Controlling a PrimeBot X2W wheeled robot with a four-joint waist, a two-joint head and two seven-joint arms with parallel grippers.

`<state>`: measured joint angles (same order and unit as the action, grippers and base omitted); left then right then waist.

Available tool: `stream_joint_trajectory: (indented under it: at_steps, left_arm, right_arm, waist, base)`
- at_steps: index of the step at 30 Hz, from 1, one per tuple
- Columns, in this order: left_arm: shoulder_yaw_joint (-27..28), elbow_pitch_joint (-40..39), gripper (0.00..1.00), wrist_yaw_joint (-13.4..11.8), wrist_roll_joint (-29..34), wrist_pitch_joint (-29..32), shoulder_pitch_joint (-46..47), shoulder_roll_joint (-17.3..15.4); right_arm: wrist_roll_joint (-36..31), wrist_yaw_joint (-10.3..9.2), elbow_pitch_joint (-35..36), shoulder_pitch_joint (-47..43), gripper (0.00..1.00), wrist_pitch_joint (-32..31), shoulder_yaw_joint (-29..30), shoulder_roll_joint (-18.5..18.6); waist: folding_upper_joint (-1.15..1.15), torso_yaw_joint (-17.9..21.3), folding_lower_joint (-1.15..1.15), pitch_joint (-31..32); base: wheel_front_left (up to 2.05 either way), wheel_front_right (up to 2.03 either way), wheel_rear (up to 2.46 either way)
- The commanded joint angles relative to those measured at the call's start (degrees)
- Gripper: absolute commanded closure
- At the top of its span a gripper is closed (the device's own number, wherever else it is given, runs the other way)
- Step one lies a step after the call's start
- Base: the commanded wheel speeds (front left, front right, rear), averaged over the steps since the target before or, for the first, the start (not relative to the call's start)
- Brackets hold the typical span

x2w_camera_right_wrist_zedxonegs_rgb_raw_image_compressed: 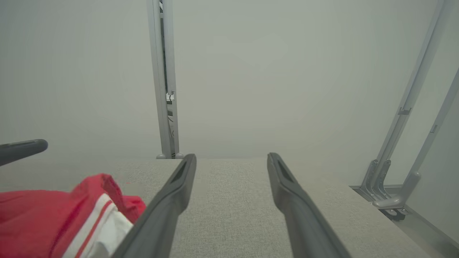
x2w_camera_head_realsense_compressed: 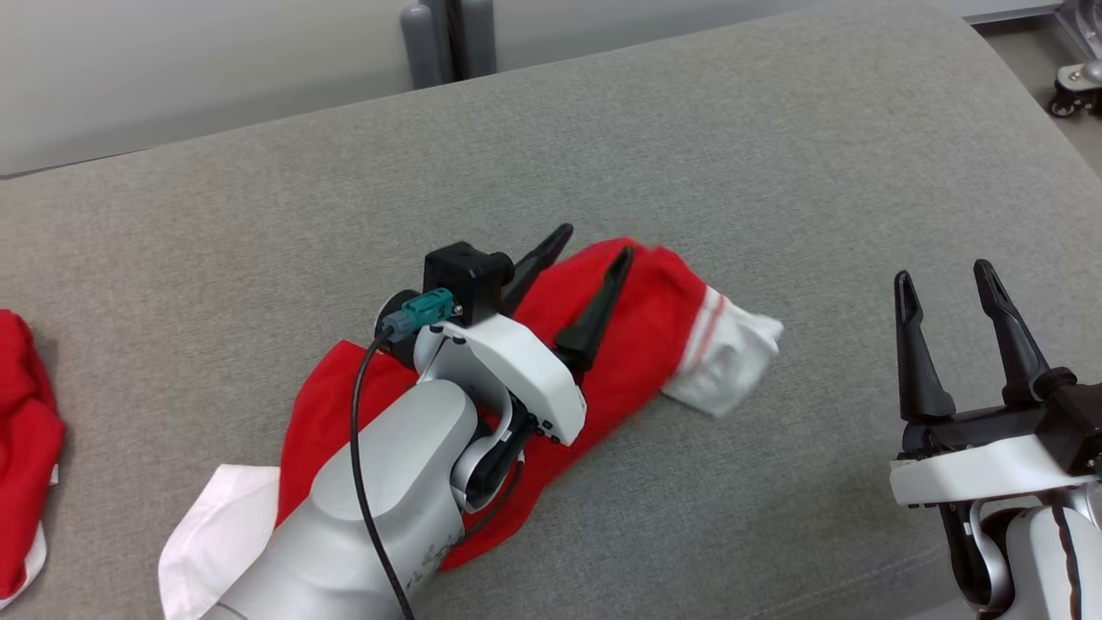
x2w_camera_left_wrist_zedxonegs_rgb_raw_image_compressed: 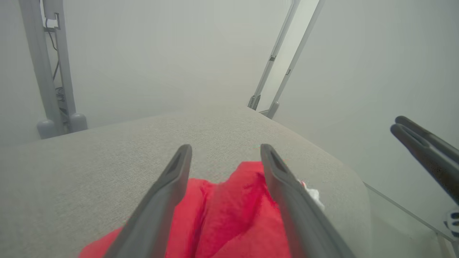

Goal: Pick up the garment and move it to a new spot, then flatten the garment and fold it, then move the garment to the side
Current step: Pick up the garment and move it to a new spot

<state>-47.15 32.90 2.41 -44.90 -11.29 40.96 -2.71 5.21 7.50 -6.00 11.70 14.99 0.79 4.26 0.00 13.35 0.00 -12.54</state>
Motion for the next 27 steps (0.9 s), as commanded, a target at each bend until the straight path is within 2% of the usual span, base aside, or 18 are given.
stream_joint_trajectory:
  at_steps: [1, 7, 11, 12, 17, 22, 24, 27]
  left_arm:
    - [-0.22, 1.05, 0.00, -0.48, -0.40, -1.13, 1.27, -0.33]
    - [1.03, 2.63, 0.00, -1.22, 0.42, -3.10, 2.03, -0.56]
    - [4.17, 1.38, 0.00, -3.25, 2.22, -3.87, 0.15, -3.19]
    - [6.93, -0.89, 0.00, -4.70, 3.14, -3.93, -1.59, -4.63]
    - [15.96, -9.44, 0.00, -8.41, 6.91, -3.94, -9.61, -8.60]
    - [25.25, -18.74, 0.00, -11.76, 12.38, -3.88, -20.08, -10.79]
    - [29.09, -21.95, 0.00, -12.63, 14.76, -3.87, -24.59, -11.04]
    - [35.28, -25.80, 0.00, -11.86, 17.30, -3.88, -31.00, -10.06]
  right_arm:
    - [0.29, -0.02, 0.32, 0.21, 0.00, 0.31, -0.14, 0.33]
    - [-0.70, -0.02, 0.58, -0.69, 0.00, 0.31, -0.04, 1.11]
    - [-0.93, -0.02, 1.03, -1.74, 0.00, 0.31, -0.46, 1.33]
    - [-0.89, -0.02, 1.35, -2.18, 0.00, 0.31, -0.83, 1.40]
    - [-0.25, -0.02, 2.70, -3.45, 0.00, 0.31, -1.44, 1.56]
    - [-0.54, -0.02, 3.35, -4.75, 0.00, 0.31, -3.17, 2.47]
    - [-0.69, -0.02, 3.34, -5.34, 0.00, 0.31, -3.88, 2.54]
    - [-0.61, -0.02, 3.31, -5.31, 0.00, 0.31, -4.44, 2.75]
  waist:
    - [0.00, -1.32, 0.00, 0.42]
    - [0.00, -5.06, 0.00, 2.50]
    - [0.00, -8.40, 0.00, 4.86]
    - [0.00, -10.06, 0.00, 6.11]
    - [0.00, -13.97, 0.00, 8.77]
    - [0.00, -16.73, 0.00, 10.77]
    - [0.00, -17.30, 0.00, 11.35]
    - [0.00, -17.49, 0.00, 11.80]
  base:
    - [0.00, 0.00, 0.00]
    - [0.00, 0.00, 0.00]
    - [0.00, 0.00, 0.00]
    - [0.00, 0.00, 0.00]
    - [0.00, 0.00, 0.00]
    - [0.00, 0.00, 0.00]
    - [0.00, 0.00, 0.00]
    - [0.00, 0.00, 0.00]
